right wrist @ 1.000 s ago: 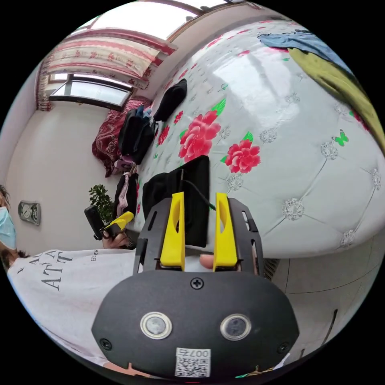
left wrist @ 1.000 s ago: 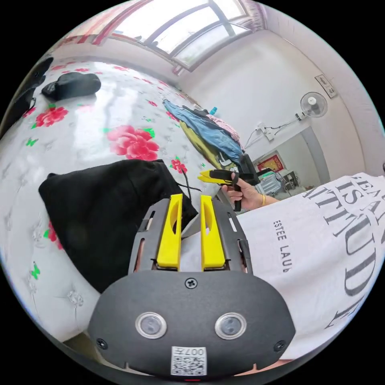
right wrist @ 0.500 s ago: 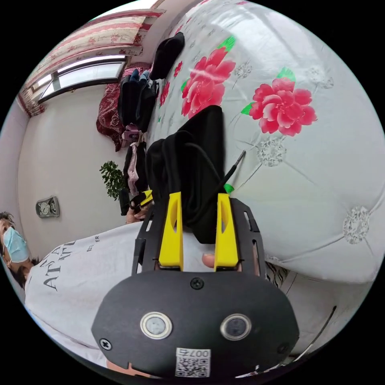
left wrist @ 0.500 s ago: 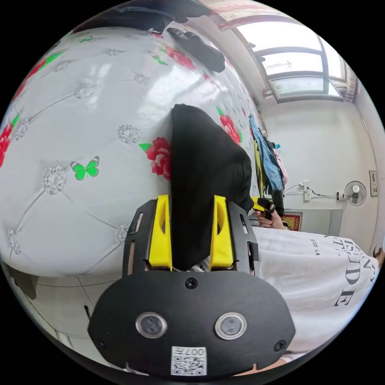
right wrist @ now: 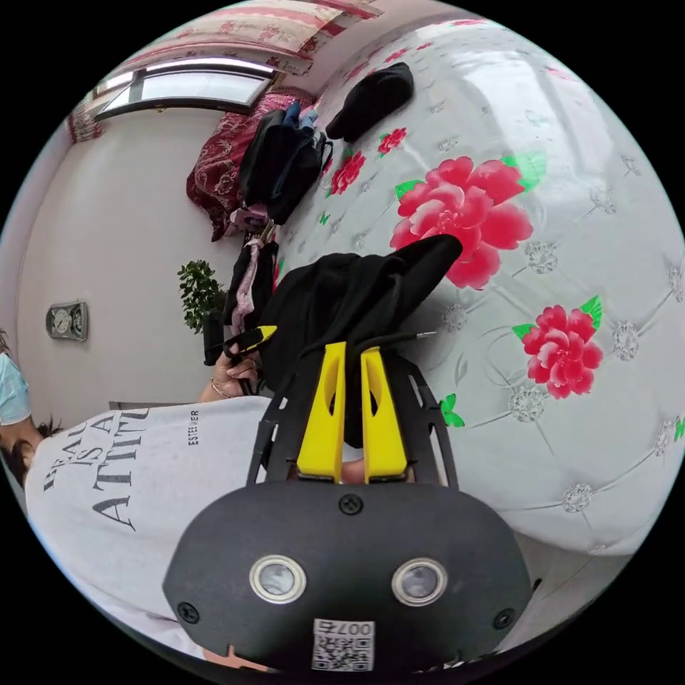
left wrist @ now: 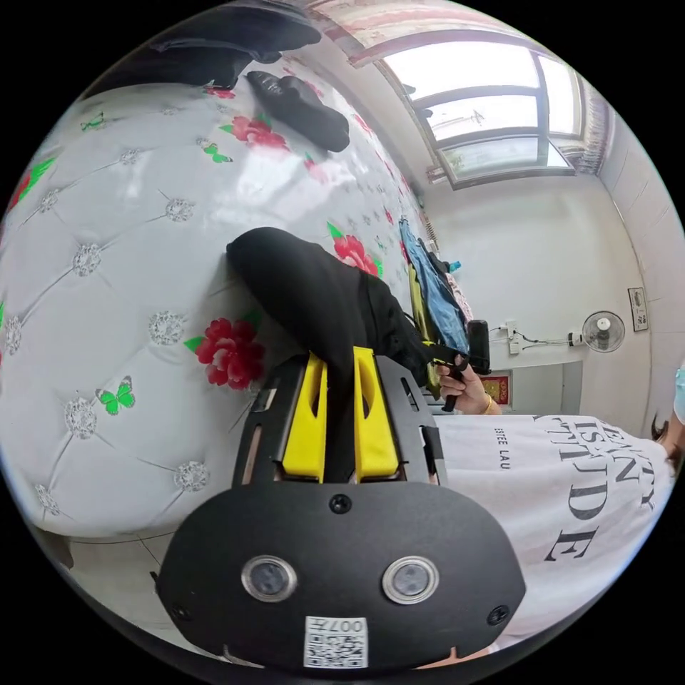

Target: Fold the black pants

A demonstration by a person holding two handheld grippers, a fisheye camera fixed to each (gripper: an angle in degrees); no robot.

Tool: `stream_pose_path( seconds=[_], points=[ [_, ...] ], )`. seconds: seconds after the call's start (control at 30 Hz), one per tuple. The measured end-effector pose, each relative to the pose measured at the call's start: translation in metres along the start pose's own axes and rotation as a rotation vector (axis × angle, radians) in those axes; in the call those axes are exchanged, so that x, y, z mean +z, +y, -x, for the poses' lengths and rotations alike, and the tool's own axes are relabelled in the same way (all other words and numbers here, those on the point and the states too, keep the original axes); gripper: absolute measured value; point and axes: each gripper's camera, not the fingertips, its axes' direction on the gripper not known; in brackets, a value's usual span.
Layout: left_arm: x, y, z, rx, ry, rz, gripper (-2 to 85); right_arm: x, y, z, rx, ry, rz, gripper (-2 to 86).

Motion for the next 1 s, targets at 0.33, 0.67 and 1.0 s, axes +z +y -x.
stream_pose_path(
  seconds=[0.33, 0.67, 1.0],
  points=[
    [-0.037, -0.168, -0.033, 0.213, -0.044, -0.067, 5.7, -0.017, -0.136, 0.074, -0.153, -0.001, -0.108, 0.3],
    [-0.028, -0.453, -0.075, 0.296, -0.313, -0.167, 7.9, -0.046, -0.404, 0.164, -0.271, 0.238, -0.351, 1.3],
    [0.093, -0.286, 0.013, 0.226, -0.685, 0.094, 8.3, 0.161, -0.296, 0.017, -0.006, 0.476, -0.032, 2.1]
  ],
)
